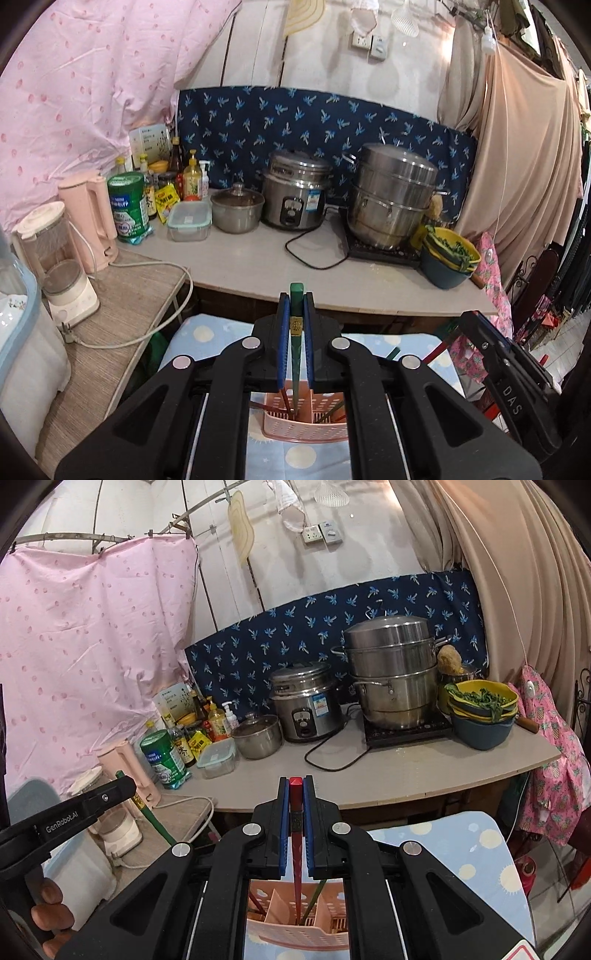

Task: Organize utensils
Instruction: 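Lower the chopsticks into the basket and open both tools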

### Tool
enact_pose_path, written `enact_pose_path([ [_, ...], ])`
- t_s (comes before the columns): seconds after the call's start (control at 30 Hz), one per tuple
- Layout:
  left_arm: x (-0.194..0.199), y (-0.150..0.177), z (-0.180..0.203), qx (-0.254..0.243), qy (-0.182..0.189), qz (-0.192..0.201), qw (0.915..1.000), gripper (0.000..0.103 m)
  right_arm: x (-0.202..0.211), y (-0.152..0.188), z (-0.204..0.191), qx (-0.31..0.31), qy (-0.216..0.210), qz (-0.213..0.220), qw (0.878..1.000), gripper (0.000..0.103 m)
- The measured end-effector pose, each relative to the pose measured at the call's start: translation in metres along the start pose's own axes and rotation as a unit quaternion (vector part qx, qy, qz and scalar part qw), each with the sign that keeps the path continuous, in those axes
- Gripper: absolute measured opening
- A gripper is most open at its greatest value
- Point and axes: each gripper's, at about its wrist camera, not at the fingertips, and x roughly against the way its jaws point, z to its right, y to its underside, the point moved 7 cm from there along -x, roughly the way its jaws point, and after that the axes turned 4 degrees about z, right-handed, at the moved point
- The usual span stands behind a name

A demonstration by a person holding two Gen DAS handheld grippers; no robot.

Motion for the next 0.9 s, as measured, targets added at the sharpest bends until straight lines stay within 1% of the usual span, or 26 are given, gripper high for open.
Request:
enact_pose_path([
  [0.17, -0.017, 0.016, -0.005, 0.002, -0.006, -0.022, 0.9997, 0.007, -0.020, 0.024, 0.006, 0.003, 0.011, -0.029, 1.000, 0.007],
  [0.3, -0.025, 0.024, -0.006, 0.000, -0.011, -0.028, 0.9995, 0.007, -0.028, 0.036, 0.012, 0.001, 0.018, -0.041, 0.999, 0.007],
  [0.33, -0.025, 0.025, -0.007, 0.000, -0.013, -0.029, 0.9995, 0.007, -0.027, 0.036, 0.014, -0.002, 0.018, -0.039, 0.999, 0.012],
  [0.37, -0.025, 0.026, -0.007, 0.001, -0.013, -0.030, 0.9995, 0.007, -0.027, 0.036, 0.015, -0.005, 0.018, -0.041, 0.999, 0.012],
  [0.43, -0.025, 0.027, -0.008, 0.003, -0.014, -0.031, 0.9994, 0.008, -0.025, 0.035, 0.016, -0.005, 0.019, -0.039, 0.999, 0.014],
  [0.5, -0.023, 0.026, -0.008, 0.002, -0.016, -0.028, 0.9995, 0.013, -0.022, 0.033, 0.015, 0.000, 0.020, -0.037, 0.999, 0.019],
  [0.53, -0.021, 0.027, -0.008, 0.000, -0.018, -0.027, 0.9995, 0.016, -0.019, 0.032, 0.014, 0.002, 0.022, -0.034, 0.999, 0.024],
  [0.57, -0.020, 0.027, -0.007, -0.001, -0.018, -0.026, 0.9995, 0.017, -0.016, 0.031, 0.012, 0.005, 0.023, -0.031, 0.999, 0.028],
  [0.63, -0.016, 0.029, -0.006, -0.005, -0.020, -0.025, 0.9995, 0.017, -0.009, 0.029, 0.009, 0.012, 0.022, -0.024, 0.999, 0.031],
  [0.9, 0.012, 0.035, -0.003, -0.008, -0.021, -0.017, 0.9996, 0.017, 0.020, 0.029, 0.000, 0.019, 0.015, -0.017, 1.000, 0.032],
])
